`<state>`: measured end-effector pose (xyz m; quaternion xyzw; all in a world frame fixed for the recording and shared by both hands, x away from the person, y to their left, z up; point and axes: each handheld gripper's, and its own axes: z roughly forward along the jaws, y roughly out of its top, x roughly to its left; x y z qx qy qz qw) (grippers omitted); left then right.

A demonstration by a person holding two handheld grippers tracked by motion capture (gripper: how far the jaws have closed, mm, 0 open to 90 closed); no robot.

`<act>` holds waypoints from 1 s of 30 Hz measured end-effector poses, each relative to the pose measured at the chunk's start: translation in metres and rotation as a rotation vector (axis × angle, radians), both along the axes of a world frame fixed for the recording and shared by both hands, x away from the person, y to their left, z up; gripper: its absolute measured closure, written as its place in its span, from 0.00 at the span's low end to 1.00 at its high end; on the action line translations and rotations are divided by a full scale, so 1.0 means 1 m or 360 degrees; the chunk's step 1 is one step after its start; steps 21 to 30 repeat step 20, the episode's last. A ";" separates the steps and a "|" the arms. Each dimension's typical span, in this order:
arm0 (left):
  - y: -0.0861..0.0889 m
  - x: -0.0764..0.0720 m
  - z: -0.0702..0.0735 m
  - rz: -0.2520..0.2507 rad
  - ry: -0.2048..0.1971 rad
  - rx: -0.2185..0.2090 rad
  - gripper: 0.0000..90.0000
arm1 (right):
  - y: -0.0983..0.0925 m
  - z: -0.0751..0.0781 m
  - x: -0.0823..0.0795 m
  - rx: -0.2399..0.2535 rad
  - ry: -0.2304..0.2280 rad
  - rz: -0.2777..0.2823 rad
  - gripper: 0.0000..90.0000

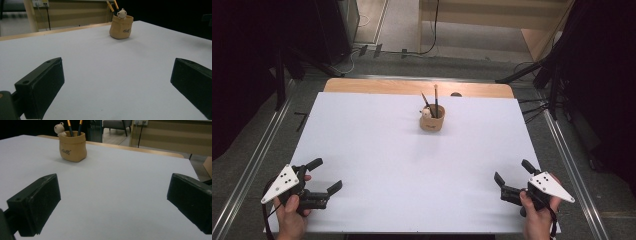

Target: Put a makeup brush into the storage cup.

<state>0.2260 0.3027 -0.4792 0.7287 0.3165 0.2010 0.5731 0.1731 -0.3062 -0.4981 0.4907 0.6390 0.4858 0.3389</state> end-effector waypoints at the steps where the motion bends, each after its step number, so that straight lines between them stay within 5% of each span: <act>1: 0.000 0.000 0.000 -0.0001 -0.0005 0.0005 0.00 | -0.001 -0.001 -0.001 0.0001 0.0003 0.0000 0.00; 14: 0.000 0.000 0.001 0.0002 -0.0007 0.0000 0.00 | -0.018 -0.008 -0.020 -0.0009 0.0035 -0.0046 0.00; 30: -0.001 0.000 0.001 -0.0005 -0.0008 -0.0002 0.00 | -0.018 -0.009 -0.020 0.0006 0.0045 -0.0044 0.00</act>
